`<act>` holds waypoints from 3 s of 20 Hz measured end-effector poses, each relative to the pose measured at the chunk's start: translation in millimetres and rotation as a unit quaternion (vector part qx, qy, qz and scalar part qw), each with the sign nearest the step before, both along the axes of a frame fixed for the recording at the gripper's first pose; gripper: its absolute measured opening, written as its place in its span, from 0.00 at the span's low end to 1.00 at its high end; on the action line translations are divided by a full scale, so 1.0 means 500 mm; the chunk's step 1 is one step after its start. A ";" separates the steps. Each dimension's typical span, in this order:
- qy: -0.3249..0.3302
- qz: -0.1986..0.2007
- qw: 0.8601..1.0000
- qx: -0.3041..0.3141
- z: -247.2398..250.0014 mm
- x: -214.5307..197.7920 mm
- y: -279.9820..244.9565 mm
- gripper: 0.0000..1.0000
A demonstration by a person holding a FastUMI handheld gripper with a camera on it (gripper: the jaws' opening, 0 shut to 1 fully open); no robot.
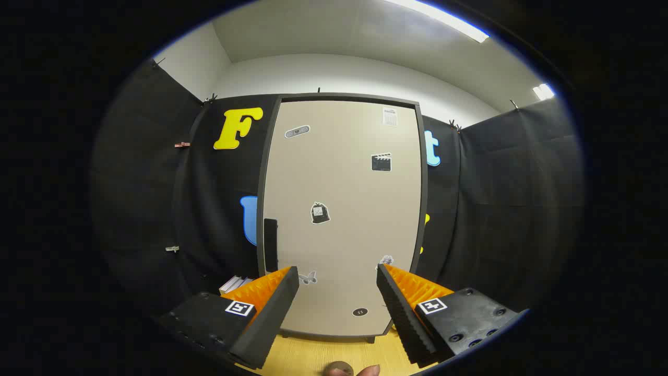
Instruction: Open the shoe cabinet door, grab the shoes and put them into the shoe cabinet, then close the shoe cabinet door.
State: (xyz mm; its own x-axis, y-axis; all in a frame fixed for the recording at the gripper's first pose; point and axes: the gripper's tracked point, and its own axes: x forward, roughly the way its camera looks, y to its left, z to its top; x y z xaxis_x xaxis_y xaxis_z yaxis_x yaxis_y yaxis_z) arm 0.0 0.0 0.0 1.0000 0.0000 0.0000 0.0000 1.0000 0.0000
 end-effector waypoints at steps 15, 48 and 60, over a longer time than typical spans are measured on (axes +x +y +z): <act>0.000 0.002 1.000 0.001 0.002 -0.014 0.006 0.98; 0.055 0.032 0.997 0.032 -0.177 0.409 0.284 0.80; 0.055 0.065 0.995 0.054 -0.157 0.374 0.302 0.21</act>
State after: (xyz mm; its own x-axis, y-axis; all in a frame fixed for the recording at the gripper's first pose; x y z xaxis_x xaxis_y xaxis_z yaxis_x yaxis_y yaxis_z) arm 187.2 151.0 -78.3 0.9856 0.1354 -0.1018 -0.1237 0.9858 0.1136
